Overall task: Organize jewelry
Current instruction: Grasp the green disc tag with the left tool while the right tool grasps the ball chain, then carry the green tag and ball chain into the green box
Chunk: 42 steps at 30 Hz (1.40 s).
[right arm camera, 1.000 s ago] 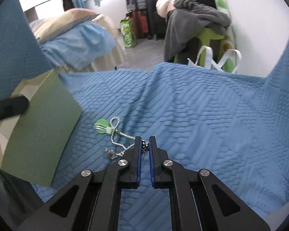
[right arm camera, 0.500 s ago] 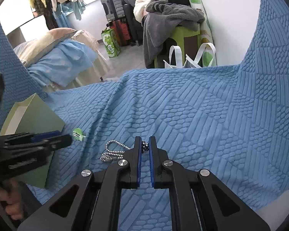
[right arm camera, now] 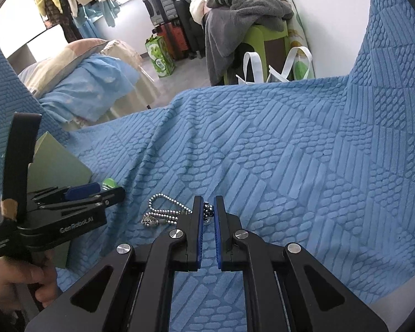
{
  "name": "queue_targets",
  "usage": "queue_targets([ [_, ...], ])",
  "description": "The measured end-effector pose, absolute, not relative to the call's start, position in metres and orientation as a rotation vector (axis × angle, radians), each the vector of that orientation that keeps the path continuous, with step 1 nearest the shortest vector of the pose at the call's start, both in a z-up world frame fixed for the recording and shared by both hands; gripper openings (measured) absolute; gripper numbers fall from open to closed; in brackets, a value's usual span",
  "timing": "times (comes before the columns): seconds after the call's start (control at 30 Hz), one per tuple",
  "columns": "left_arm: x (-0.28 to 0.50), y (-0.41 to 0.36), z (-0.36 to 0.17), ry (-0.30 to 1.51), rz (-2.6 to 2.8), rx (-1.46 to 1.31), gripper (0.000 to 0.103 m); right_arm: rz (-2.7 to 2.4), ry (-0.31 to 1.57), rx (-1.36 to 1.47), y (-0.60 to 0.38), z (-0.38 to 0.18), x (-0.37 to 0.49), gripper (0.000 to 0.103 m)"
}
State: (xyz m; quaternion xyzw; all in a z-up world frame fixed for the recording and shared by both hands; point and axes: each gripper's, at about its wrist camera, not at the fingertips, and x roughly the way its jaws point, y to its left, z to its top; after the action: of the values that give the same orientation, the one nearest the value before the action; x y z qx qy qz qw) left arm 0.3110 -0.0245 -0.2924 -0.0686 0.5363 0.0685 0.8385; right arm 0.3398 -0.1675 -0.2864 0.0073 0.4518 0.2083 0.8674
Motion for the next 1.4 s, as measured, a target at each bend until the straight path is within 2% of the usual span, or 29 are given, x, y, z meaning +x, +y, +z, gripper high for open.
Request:
queue_targets([
  [0.1, 0.310, -0.023, -0.292, 1.111, 0.143, -0.158, 0.045, 0.432, 0.952, 0.018, -0.170, -0.289, 0.340, 0.005],
  [0.17, 0.309, -0.023, -0.291, 1.093, 0.141, -0.155, 0.038, 0.430, 0.956, 0.021, -0.171, -0.290, 0.341, 0.005],
  [0.47, 0.303, -0.025, -0.284, 1.097, 0.083, -0.214, 0.037, 0.436, 0.941, 0.015, -0.168, -0.283, 0.337, 0.005],
  [1.03, 0.272, -0.025, -0.239, 1.084, 0.009, -0.270, 0.037, 0.471, 0.836, 0.031, -0.151, -0.218, 0.298, 0.005],
  [1.4, 0.250, -0.001, -0.144, 0.958, -0.016, -0.274, 0.037, 0.518, 0.731, -0.001, -0.126, -0.142, 0.280, 0.005],
])
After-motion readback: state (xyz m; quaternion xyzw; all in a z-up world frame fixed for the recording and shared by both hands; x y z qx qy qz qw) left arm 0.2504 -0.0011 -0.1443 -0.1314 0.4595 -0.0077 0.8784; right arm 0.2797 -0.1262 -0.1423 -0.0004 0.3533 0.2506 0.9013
